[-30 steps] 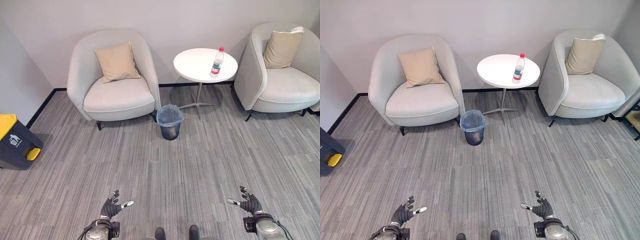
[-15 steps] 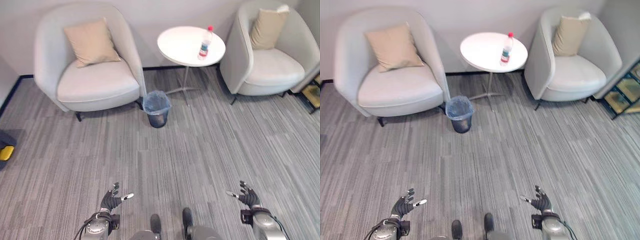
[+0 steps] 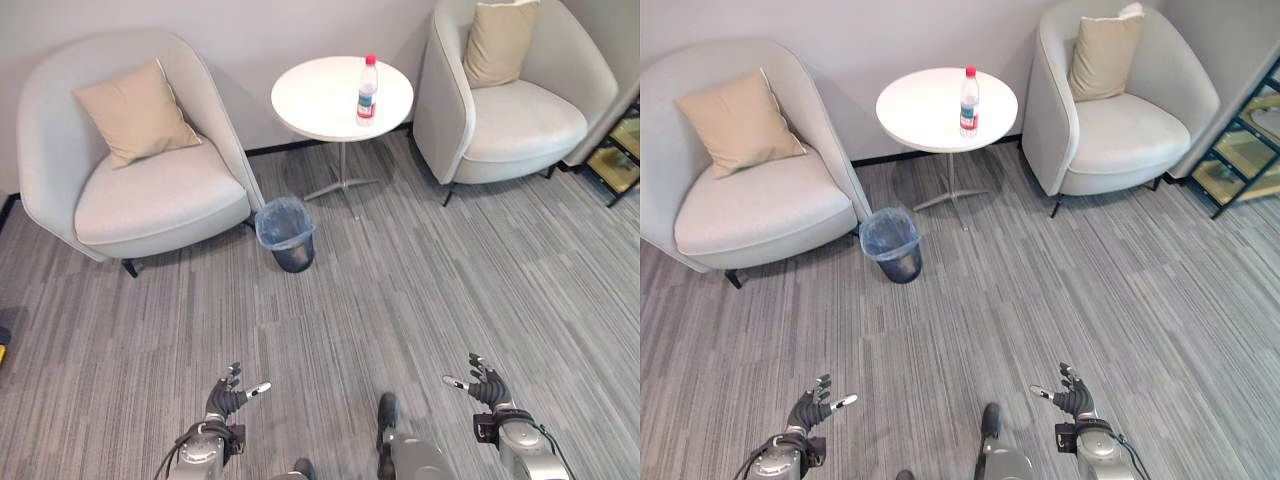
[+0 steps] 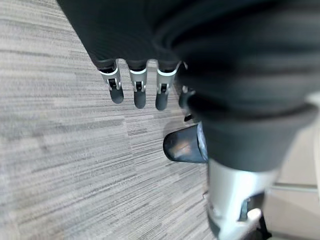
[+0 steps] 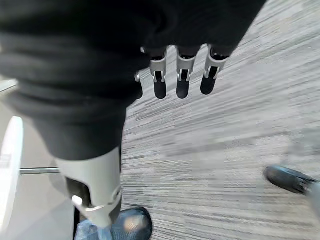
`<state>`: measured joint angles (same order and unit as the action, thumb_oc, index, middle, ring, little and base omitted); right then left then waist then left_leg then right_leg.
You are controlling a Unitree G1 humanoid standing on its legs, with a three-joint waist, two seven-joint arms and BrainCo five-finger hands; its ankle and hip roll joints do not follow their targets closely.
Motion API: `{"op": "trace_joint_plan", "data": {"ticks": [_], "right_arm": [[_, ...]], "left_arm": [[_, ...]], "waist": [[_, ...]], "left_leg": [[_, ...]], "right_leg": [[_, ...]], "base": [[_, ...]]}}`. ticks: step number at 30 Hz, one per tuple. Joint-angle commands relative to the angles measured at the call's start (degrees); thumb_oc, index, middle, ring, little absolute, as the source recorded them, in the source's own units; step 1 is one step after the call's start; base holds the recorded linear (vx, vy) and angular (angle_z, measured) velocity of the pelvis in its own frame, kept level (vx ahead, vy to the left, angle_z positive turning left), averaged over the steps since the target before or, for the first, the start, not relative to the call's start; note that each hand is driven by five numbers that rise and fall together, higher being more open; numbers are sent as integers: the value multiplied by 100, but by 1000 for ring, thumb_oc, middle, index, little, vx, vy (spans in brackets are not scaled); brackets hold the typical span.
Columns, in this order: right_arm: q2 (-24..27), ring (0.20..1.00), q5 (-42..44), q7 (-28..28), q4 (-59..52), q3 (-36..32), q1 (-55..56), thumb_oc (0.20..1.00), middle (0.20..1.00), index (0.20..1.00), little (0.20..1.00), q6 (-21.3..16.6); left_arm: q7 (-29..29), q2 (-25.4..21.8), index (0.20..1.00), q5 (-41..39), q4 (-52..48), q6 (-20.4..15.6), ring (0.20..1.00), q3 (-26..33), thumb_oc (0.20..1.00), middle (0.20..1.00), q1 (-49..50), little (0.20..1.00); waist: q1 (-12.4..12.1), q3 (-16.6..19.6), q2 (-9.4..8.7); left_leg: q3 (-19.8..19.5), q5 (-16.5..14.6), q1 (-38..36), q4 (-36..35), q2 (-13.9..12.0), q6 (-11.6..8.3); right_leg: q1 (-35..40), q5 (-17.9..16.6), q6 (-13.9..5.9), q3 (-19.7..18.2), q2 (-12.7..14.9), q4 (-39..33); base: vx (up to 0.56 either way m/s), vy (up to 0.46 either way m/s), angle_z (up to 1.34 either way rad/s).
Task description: Gather garbage on tea table into small bin, then transfer packed bag to large trash can.
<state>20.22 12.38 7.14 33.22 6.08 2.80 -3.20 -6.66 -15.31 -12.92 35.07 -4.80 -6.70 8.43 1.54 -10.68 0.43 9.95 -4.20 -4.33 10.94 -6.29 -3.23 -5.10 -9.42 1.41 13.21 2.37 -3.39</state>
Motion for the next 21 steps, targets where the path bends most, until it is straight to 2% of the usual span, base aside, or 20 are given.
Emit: {"op": "trace_joint_plan", "data": {"ticks": [1, 2, 3, 4, 6, 7, 8, 10, 13, 15, 18, 19, 20, 21], "right_arm": [[125, 1000, 22, 76, -176, -10, -152, 1000, 1000, 1000, 1000, -288], [121, 1000, 35, 74, -169, -5, -152, 1000, 1000, 1000, 1000, -275], [157, 1000, 34, 71, -152, 36, -140, 1000, 1000, 1000, 1000, -271], [155, 1000, 34, 71, -152, 35, -142, 1000, 1000, 1000, 1000, -271], [175, 1000, 27, 59, -183, 50, -117, 1000, 1000, 1000, 1000, -274], [176, 1000, 29, 67, -165, 53, -119, 1000, 1000, 1000, 1000, -269], [156, 1000, 27, 100, -170, 79, -114, 1000, 1000, 1000, 1000, -264], [116, 1000, 31, 143, -119, 117, -133, 1000, 1000, 1000, 1000, -272], [84, 1000, -8, 176, -56, 158, -124, 1000, 1000, 1000, 1000, -246], [63, 1000, -30, 181, -27, 180, -112, 1000, 1000, 1000, 1000, -225], [-9, 1000, -82, 121, -94, 178, -30, 1000, 1000, 1000, 1000, -205], [-138, 1000, 44, 84, -44, 214, -79, 1000, 1000, 1000, 1000, -218], [-140, 1000, 44, 84, -44, 214, -78, 1000, 1000, 1000, 1000, -218], [-203, 1000, 100, 75, 19, 220, -133, 1000, 1000, 1000, 1000, -228]], "left_arm": [[19, -175, 1000, -255, -163, -245, 1000, -63, 1000, 1000, -293, 1000], [20, -168, 1000, -264, -130, -240, 1000, -108, 1000, 1000, -345, 1000], [51, -156, 1000, -257, -103, -230, 1000, -203, 1000, 1000, -429, 1000], [51, -158, 1000, -257, -103, -230, 1000, -202, 1000, 1000, -431, 1000], [62, -155, 1000, -203, -101, -215, 1000, -249, 1000, 1000, -413, 1000], [65, -155, 1000, -178, -91, -201, 1000, -276, 1000, 1000, -404, 1000], [53, -160, 1000, -153, -74, -184, 1000, -286, 1000, 1000, -361, 1000], [30, -162, 1000, -157, -96, -178, 1000, -273, 1000, 1000, -297, 1000], [-2, -147, 1000, -179, -97, -174, 1000, -216, 1000, 1000, -218, 1000], [-16, -148, 1000, -185, -110, -186, 1000, -173, 1000, 1000, -166, 1000], [20, -147, 1000, -144, -93, -177, 1000, -96, 1000, 1000, -24, 1000], [-7, -169, 1000, -222, -117, -201, 1000, -96, 1000, 1000, -7, 1000], [-7, -171, 1000, -222, -117, -201, 1000, -96, 1000, 1000, -7, 1000], [-14, -191, 1000, -239, -109, -199, 1000, -98, 1000, 1000, -27, 1000]], "waist": [[80, -55, -7], [85, -85, -20], [18, -195, -90], [23, -183, -103], [-33, -212, -165], [-68, -209, -202], [-175, -226, -195], [-313, -243, -145], [-451, -246, -146], [-525, -235, -165], [-584, -83, -193], [-687, 4, -342], [-696, 10, -346], [-730, 31, -407]], "left_leg": [[-320, 179, 158, 860, 56, -299], [-239, 317, 280, 1034, -54, -315], [-86, 97, 641, 974, -14, -153], [-86, 120, 654, 956, 3, -146], [-65, -152, 922, 655, 153, -49], [-66, -107, 1120, 464, 235, -20], [-114, 252, 1444, -31, 345, -40], [-226, 689, 1724, -548, 421, -113], [-141, 960, 1901, -1277, 476, -130], [-49, 1060, 2031, -1278, 474, -136], [-3, 1206, 1877, -1166, 430, -31], [-9, 1003, 1936, -756, 482, 76], [0, 992, 1946, -743, 479, 77], [49, 849, 1905, -610, 514, 142]], "right_leg": [[140, 1152, -356, -45, 106, 400], [238, 1238, -302, -17, 94, 369], [538, 1371, -280, -36, 91, 241], [520, 1361, -283, -33, 107, 238], [661, 1432, -334, -48, 137, 172], [718, 1451, -346, -52, 147, 144], [914, 1530, -353, -112, 28, 53], [1076, 1613, -360, -200, -142, 16], [1347, 1784, -391, -372, -258, -6], [1542, 1882, -388, -505, -316, 29], [1789, 2001, -420, -650, -293, 65], [1799, 2031, -524, -774, -66, 222], [1789, 2035, -525, -783, -63, 228], [1761, 2023, -601, -797, 45, 422]], "base": [[156, -195, -16], [294, -217, -11], [237, -156, -1], [241, -116, 23], [158, -36, 14], [286, -42, 3], [315, -28, 12], [318, -2, 11], [318, 48, -13], [347, 88, -9], [473, 164, -42], [438, 185, -53], [415, 189, -62], [188, 93, -42]]}}
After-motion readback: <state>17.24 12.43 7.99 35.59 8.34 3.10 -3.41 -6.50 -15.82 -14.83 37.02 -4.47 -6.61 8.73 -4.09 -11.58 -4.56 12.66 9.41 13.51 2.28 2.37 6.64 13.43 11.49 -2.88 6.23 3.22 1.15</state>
